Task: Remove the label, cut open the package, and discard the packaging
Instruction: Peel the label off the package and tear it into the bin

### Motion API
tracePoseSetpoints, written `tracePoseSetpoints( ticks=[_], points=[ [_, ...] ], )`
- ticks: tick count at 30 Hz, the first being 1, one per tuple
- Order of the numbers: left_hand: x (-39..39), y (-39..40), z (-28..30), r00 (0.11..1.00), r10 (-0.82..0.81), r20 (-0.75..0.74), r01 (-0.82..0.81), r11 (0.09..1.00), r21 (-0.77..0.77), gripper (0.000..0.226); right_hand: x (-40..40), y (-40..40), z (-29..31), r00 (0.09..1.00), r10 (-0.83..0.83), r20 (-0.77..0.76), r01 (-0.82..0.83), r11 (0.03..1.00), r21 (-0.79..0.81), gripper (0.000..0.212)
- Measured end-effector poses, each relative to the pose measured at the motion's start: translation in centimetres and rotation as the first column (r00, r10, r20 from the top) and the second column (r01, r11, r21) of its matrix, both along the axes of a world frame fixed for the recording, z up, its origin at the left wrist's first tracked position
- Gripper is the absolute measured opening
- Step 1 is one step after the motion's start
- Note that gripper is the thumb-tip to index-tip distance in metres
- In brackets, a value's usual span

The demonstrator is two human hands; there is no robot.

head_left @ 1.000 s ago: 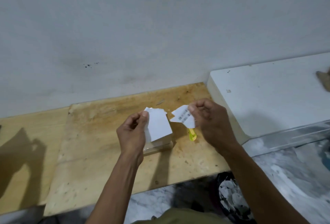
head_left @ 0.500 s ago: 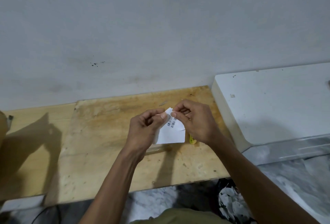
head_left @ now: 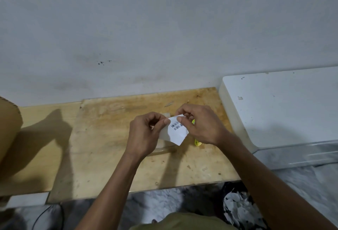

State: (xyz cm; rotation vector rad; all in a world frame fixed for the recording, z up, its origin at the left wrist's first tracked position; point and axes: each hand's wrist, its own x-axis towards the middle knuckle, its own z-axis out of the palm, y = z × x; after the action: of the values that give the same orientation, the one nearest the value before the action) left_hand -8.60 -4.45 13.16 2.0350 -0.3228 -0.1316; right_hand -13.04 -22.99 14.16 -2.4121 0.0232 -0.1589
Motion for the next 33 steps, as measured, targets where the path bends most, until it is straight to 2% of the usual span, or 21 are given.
tracePoseSetpoints(
  ticks=[7,10,12,15,17,19,21,22,24,26,29,33],
  points=[
    [-0.4,-0.4,0.2,0.990,-0.088,0.108,0.081,0.994,0.068,0.018,-0.1,-0.2,0.1,1.000,0.009,-0.001,-0.009,0.996,-0.086,0.008],
    [-0.8,-0.8,0.4,0.986,-0.099,0.137,0.085,0.991,0.104,0.020,-0.3,-0.3,-0.4,1.000,0.013,-0.001,-0.013,1.000,-0.009,0.008],
    [-0.8,-1.1,0.1,0.999,-0.050,0.018,0.050,0.999,0.001,0.019,-0.6,-0.1,-0.8,0.999,-0.019,0.037,0.015,0.994,0.109,0.010],
    [-1.5,-2.0,-0.1,0.973,0.029,-0.230,-0.092,0.959,-0.268,0.017,-1.2,0.7,-1.5,0.991,-0.123,0.044,0.106,0.955,0.278,0.014],
    [-2.2,-3.0,-0.3,0.941,0.035,-0.337,-0.162,0.920,-0.357,0.017,-1.8,1.6,-2.1,0.983,-0.180,0.039,0.155,0.924,0.351,0.015],
    [-2.2,-3.2,-0.8,0.903,0.081,-0.421,-0.264,0.879,-0.396,0.023,-2.5,1.9,-2.7,0.969,-0.244,0.035,0.208,0.888,0.410,0.015],
    [-0.7,-1.7,-1.8,0.840,0.249,-0.482,-0.456,0.807,-0.376,0.026,-3.7,0.7,-3.2,0.923,-0.382,0.039,0.322,0.826,0.462,0.015],
    [0.4,-0.3,-2.1,0.813,0.335,-0.475,-0.530,0.764,-0.367,0.024,-4.4,-0.4,-3.3,0.884,-0.466,0.043,0.395,0.791,0.467,0.016],
    [2.1,2.4,-2.3,0.804,0.423,-0.418,-0.579,0.716,-0.390,0.018,-5.7,-2.5,-3.4,0.798,-0.603,0.025,0.522,0.711,0.472,0.017],
    [2.7,3.5,-2.2,0.844,0.403,-0.355,-0.526,0.753,-0.396,0.013,-6.4,-3.3,-3.7,0.747,-0.665,-0.002,0.575,0.644,0.505,0.016],
    [1.7,2.2,-2.1,0.911,0.312,-0.270,-0.396,0.845,-0.359,0.011,-7.0,-2.6,-4.2,0.715,-0.699,-0.002,0.601,0.614,0.511,0.014],
    [1.2,0.8,-3.1,0.954,0.178,-0.243,-0.250,0.917,-0.311,0.010,-8.8,-1.8,-4.3,0.628,-0.778,0.012,0.676,0.553,0.487,0.006]
  ],
)
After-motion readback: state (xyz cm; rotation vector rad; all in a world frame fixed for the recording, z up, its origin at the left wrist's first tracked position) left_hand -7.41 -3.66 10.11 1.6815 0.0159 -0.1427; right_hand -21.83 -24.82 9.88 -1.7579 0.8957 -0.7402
